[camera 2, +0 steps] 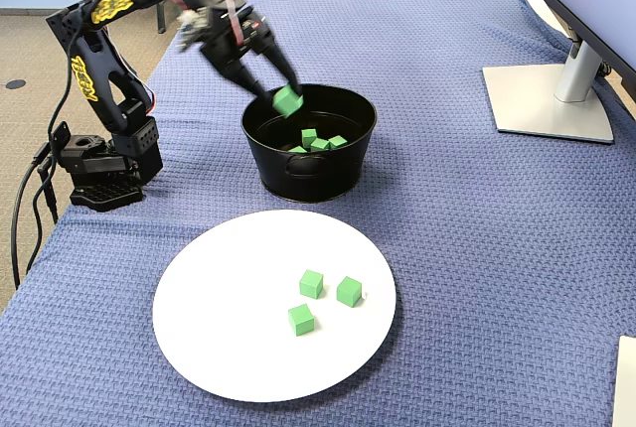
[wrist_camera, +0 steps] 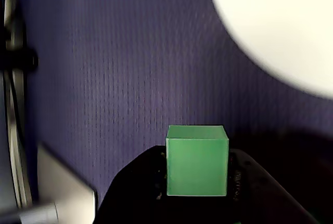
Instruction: Pick up the green cubes from the white plate and place them in the black recipient
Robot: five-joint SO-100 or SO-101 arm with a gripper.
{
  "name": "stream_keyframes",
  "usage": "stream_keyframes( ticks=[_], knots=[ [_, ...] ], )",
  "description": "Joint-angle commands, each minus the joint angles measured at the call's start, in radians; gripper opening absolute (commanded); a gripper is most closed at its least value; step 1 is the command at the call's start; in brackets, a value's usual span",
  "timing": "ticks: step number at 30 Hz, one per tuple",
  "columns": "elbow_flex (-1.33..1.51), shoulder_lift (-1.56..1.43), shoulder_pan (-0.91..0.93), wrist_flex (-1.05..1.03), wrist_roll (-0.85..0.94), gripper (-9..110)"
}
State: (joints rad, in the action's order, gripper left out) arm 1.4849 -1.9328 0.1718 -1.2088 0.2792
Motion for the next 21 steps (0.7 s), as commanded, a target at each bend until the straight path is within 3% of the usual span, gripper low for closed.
stream_keyframes(
  ticks=[1,4,5,7,9,14,18,21],
  knots=[
    [0.04,-0.061,-0.224,0.037,-0.129,0],
    [0.049,-0.032,-0.351,0.052,-0.207,0],
    [0.043,-0.015,-0.382,0.052,-0.224,7],
    [0.034,0.002,-0.434,0.011,-0.189,38],
    [0.051,-0.011,-0.445,-0.012,-0.135,47],
    [0.069,-0.066,-0.275,-0.008,-0.009,44],
    [0.101,-0.1,-0.005,-0.002,0.124,39],
    [0.129,-0.067,0.238,0.101,0.17,24]
  ],
)
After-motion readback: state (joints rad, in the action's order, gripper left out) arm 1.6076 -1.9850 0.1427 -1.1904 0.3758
